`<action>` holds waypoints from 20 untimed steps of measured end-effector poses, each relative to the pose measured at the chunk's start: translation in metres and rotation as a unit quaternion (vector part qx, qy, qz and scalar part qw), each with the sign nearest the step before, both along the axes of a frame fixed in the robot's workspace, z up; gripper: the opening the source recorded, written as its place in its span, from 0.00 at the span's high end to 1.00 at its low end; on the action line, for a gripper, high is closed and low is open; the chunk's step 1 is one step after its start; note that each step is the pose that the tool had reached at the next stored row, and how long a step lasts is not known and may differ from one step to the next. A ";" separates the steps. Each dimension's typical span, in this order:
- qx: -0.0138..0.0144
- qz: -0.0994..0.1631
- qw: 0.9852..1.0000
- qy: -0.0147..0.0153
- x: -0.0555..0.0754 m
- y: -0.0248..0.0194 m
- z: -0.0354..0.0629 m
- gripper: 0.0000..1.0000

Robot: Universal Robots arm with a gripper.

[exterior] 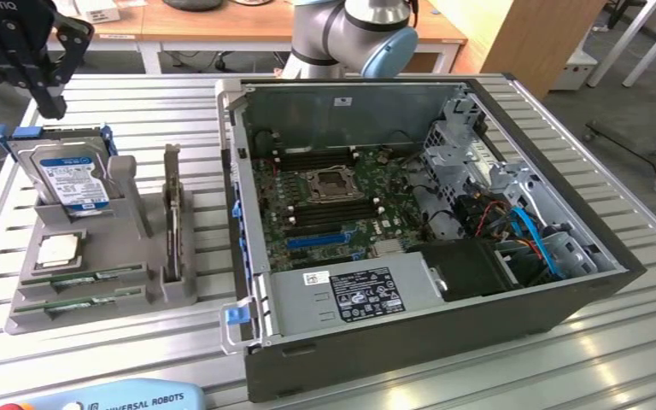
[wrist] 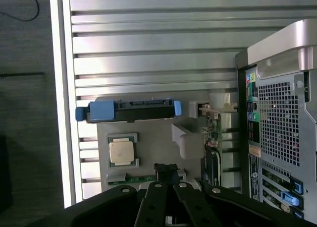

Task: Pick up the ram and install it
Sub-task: 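Reach for the ram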

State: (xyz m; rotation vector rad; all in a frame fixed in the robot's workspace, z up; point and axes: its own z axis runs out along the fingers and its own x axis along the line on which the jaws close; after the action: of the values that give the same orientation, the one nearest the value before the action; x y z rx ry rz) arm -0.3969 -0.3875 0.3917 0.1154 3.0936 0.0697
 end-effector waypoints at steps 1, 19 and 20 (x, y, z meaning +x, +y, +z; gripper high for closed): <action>0.000 0.000 1.000 0.000 0.000 -0.0011 0.0000 0.90; 0.000 0.000 1.000 0.000 0.000 -0.0300 0.0000 0.90; 0.000 0.000 1.000 0.000 0.000 -0.0313 0.0000 0.90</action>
State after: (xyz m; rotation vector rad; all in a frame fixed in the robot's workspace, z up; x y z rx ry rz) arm -0.3969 -0.4188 0.3917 0.1152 3.0936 0.0696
